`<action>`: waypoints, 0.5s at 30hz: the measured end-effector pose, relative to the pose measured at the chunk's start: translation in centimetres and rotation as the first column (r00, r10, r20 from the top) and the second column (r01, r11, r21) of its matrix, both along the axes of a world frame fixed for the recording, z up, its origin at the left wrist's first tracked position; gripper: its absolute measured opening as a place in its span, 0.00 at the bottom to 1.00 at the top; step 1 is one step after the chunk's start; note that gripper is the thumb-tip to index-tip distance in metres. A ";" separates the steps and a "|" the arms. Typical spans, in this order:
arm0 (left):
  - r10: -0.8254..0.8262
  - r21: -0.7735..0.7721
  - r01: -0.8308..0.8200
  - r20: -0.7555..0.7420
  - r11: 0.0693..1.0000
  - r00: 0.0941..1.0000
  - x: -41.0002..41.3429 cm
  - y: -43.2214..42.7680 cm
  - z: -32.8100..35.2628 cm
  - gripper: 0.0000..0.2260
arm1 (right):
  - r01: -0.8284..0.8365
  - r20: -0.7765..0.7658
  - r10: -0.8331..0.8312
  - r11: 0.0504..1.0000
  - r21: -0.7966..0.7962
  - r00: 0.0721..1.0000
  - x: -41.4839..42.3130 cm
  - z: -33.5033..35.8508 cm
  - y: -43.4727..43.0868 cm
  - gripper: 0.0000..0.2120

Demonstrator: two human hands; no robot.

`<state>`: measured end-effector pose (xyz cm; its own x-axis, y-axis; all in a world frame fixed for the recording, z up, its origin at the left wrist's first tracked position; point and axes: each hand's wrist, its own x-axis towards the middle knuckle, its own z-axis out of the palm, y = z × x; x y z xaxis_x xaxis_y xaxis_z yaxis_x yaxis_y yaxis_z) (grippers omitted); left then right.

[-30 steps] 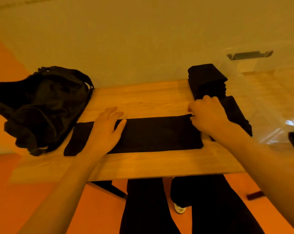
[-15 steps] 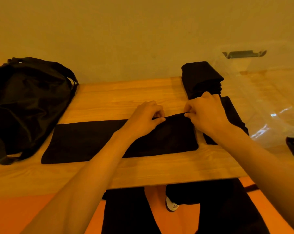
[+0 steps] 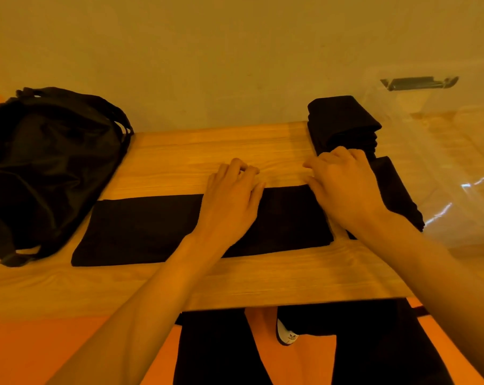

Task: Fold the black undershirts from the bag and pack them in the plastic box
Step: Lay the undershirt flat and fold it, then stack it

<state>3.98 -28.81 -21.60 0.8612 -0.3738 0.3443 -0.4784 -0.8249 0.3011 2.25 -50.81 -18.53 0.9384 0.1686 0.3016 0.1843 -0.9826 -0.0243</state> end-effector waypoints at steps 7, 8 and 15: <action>0.272 0.333 -0.190 -0.217 0.923 0.938 -2.4 4.4 -2.1 0.30 | -0.074 -0.321 0.081 0.997 0.032 0.944 -2.5 -4.0 8.0 0.40; 0.307 0.361 -0.209 -0.238 0.909 0.921 -2.3 5.6 -2.0 0.31 | -0.050 -0.346 0.061 0.998 0.040 0.936 -2.4 -4.5 7.9 0.40; 0.539 0.427 -0.406 -0.258 0.808 0.801 -2.3 16.1 -1.5 0.39 | 0.001 -0.414 -0.024 0.998 -0.056 0.910 -2.1 -4.3 5.6 0.36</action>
